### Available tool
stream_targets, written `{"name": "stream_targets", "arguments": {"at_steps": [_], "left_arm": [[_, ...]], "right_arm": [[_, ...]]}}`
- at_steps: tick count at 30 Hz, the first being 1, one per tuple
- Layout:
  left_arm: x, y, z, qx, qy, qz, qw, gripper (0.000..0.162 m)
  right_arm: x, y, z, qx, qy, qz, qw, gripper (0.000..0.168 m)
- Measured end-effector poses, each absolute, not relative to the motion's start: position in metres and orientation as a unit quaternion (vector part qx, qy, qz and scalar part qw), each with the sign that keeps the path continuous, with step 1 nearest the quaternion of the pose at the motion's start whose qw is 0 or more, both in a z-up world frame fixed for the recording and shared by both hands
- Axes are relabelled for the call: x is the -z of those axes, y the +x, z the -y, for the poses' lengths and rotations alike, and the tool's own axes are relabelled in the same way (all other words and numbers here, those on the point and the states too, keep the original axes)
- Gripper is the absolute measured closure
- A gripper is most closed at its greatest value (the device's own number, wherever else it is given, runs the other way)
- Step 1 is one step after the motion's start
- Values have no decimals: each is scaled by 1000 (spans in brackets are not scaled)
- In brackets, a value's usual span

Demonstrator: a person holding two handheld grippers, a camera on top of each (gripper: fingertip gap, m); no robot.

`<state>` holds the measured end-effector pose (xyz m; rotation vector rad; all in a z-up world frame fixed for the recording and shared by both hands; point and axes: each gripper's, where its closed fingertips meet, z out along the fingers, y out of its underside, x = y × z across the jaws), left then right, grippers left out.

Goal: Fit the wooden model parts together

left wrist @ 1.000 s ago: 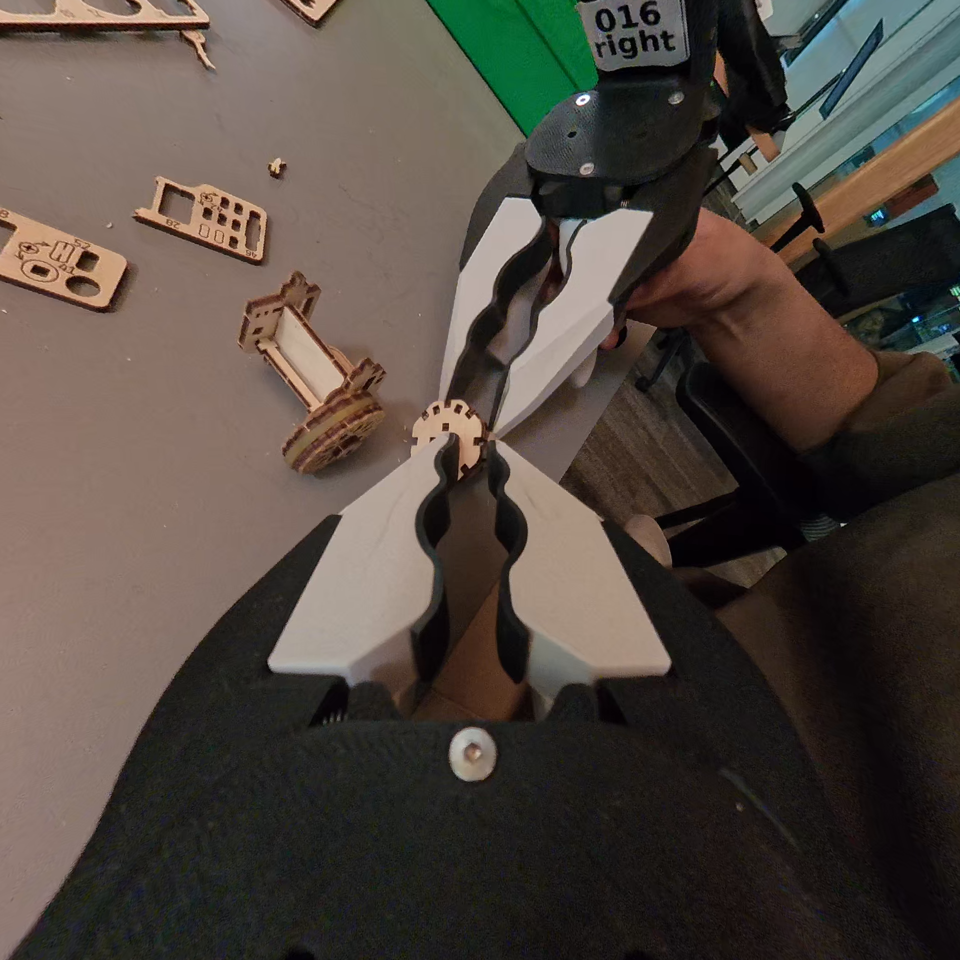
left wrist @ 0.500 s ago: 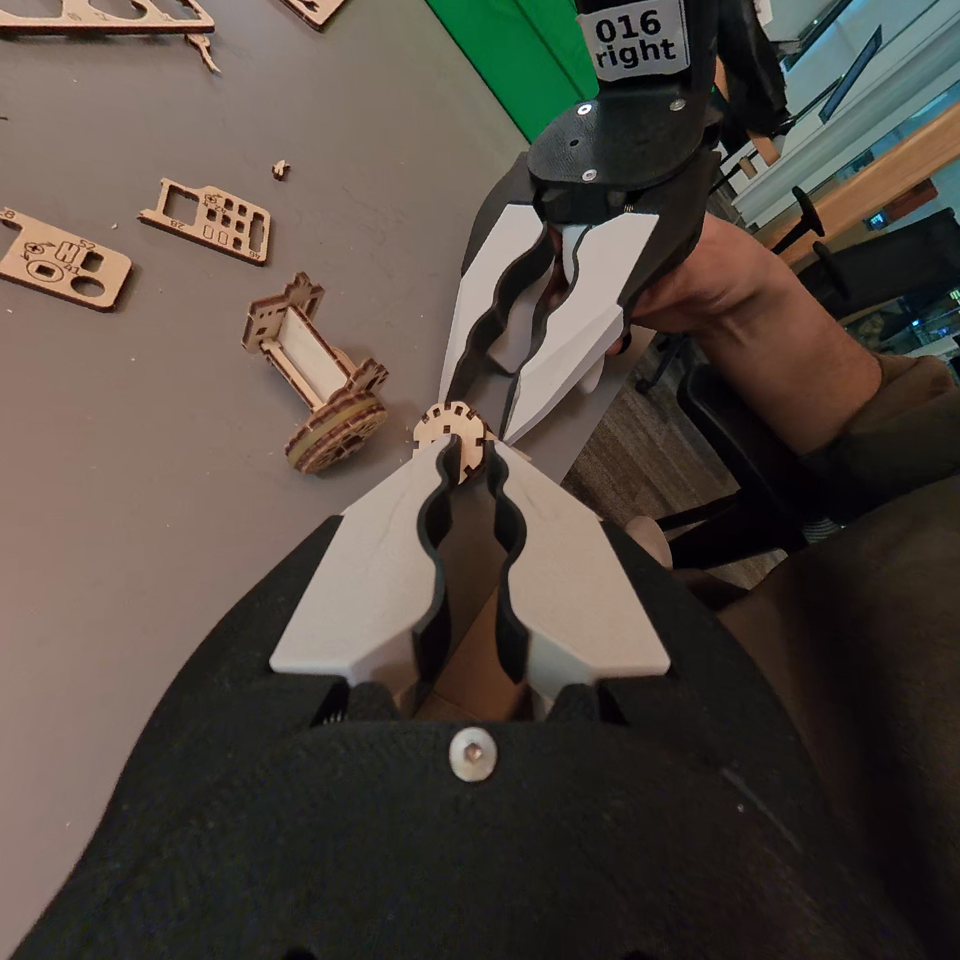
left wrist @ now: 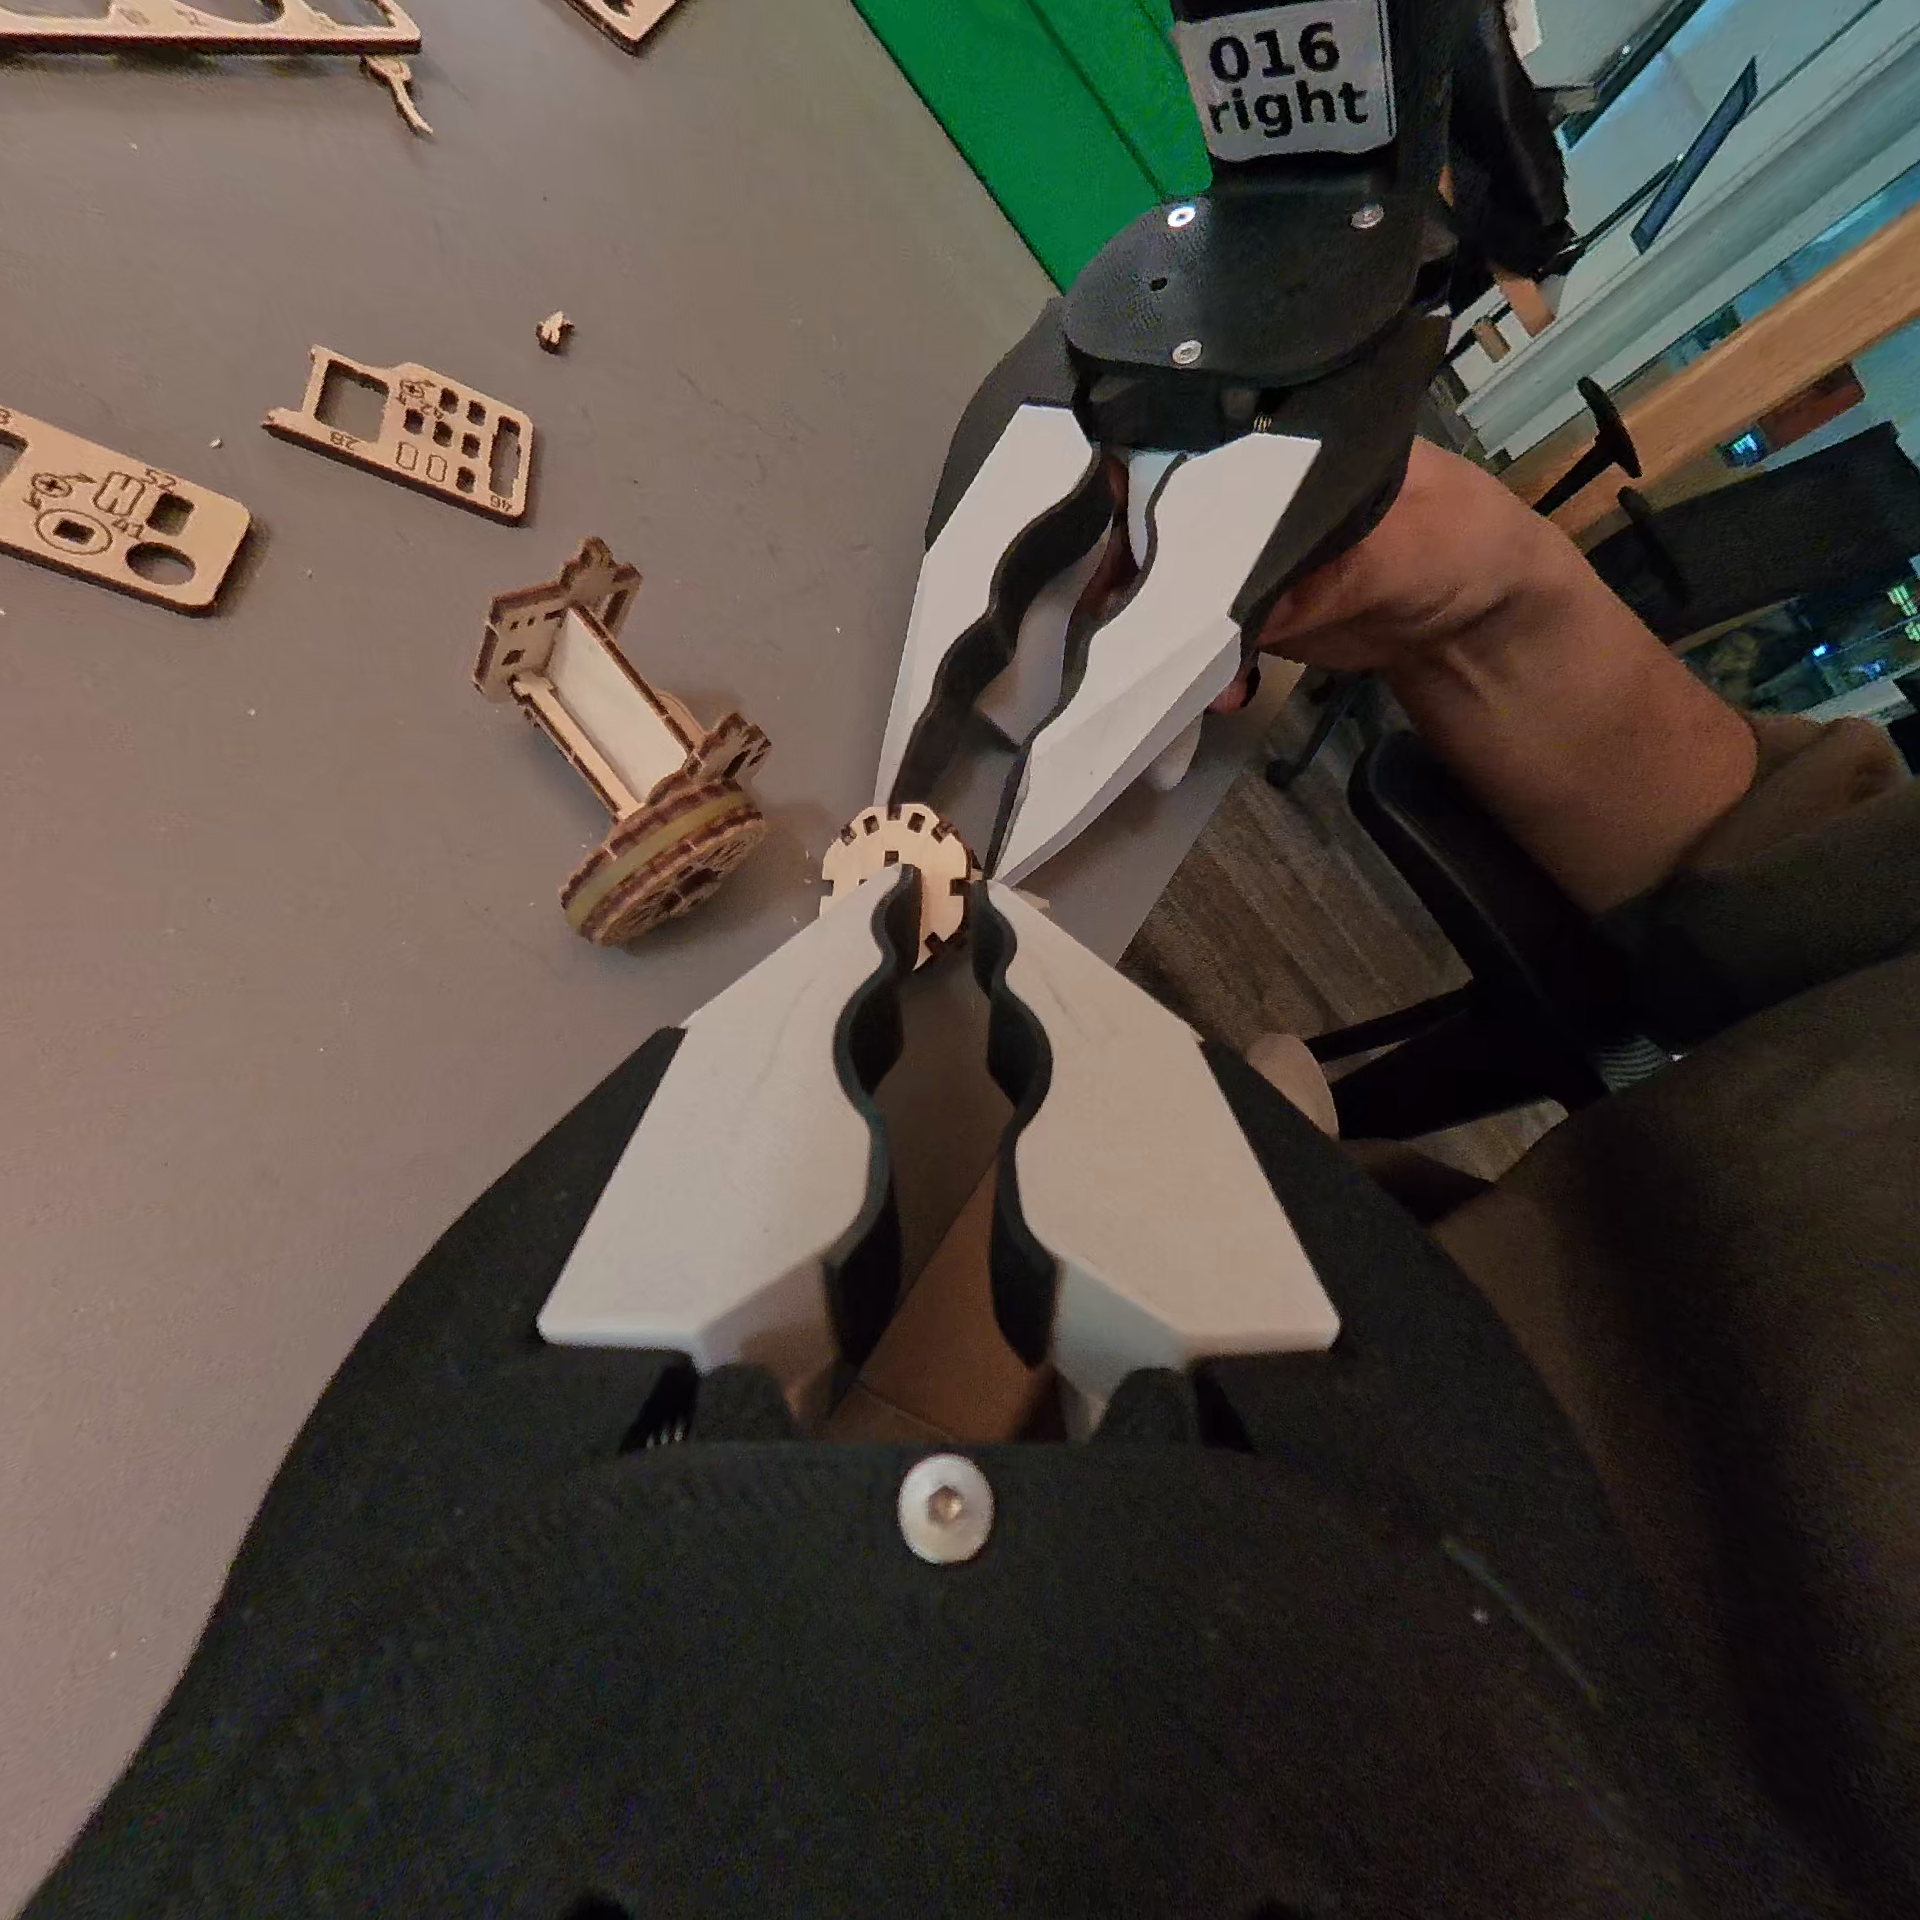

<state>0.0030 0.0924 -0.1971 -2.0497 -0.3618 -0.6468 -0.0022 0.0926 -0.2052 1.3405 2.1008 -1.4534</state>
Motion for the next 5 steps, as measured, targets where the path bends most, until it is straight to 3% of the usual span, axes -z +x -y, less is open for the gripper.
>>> {"name": "stream_targets", "arguments": {"at_steps": [2,3,5], "left_arm": [[197,3,-93,263,-834,147,462,155],[197,3,-93,262,-835,147,462,155],[197,3,-92,263,-834,148,462,155]], "right_arm": [[206,-1,-92,504,462,-718,133,144],[207,1,-91,500,460,-721,139,135],[209,4,-88,490,454,-732,136,137]]}}
